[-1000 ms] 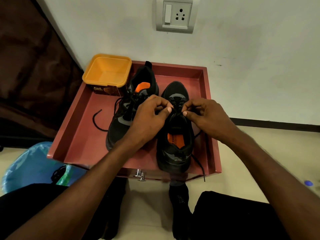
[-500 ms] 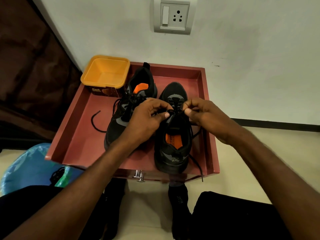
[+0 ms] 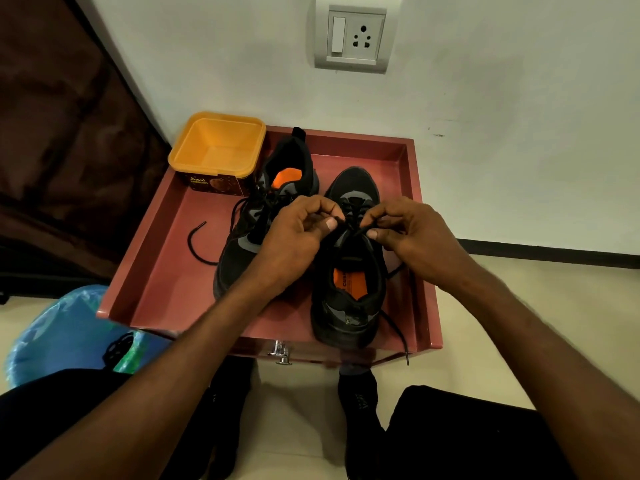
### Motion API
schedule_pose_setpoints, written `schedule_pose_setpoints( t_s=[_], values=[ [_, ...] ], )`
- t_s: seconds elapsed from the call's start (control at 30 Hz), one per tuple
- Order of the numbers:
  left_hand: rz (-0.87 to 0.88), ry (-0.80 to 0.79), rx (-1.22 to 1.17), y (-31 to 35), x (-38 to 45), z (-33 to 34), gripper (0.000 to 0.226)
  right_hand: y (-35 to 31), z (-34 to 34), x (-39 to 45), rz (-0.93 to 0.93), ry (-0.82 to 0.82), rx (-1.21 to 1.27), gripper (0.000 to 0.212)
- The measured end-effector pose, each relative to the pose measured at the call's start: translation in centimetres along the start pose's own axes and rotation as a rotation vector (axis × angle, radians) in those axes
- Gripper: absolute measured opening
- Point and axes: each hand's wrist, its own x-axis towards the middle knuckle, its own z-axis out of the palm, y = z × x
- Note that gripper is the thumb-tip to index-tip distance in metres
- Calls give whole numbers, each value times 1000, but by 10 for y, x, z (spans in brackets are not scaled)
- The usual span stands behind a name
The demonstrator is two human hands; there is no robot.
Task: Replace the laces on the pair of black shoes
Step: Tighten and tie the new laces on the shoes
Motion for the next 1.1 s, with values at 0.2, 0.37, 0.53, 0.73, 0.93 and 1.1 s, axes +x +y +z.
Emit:
schedule_pose_setpoints(
  t_s=[0.2,0.37,0.53,0.73,0.93,1.1],
  values=[
    [-2,-11,16,2,0,1,17,-2,-2,1,63,16,117,14],
    [-28,-2,74,2,1,4,18,-5,-8,-4,185,-98,371,17],
    [-45,13,34,3,-1,4,17,-6,-7,-4,193,-87,386,15],
    [-68,-61,141,2,-2,-5,7,-12,-17,-5,162,-134,210,19],
    [37,-165,426,4,-12,-16,6,-11,-28,-13,238,-248,1,14],
    [5,-176,427,16,-15,-19,15,-18,-23,-17,177,-203,-203,6]
  ],
)
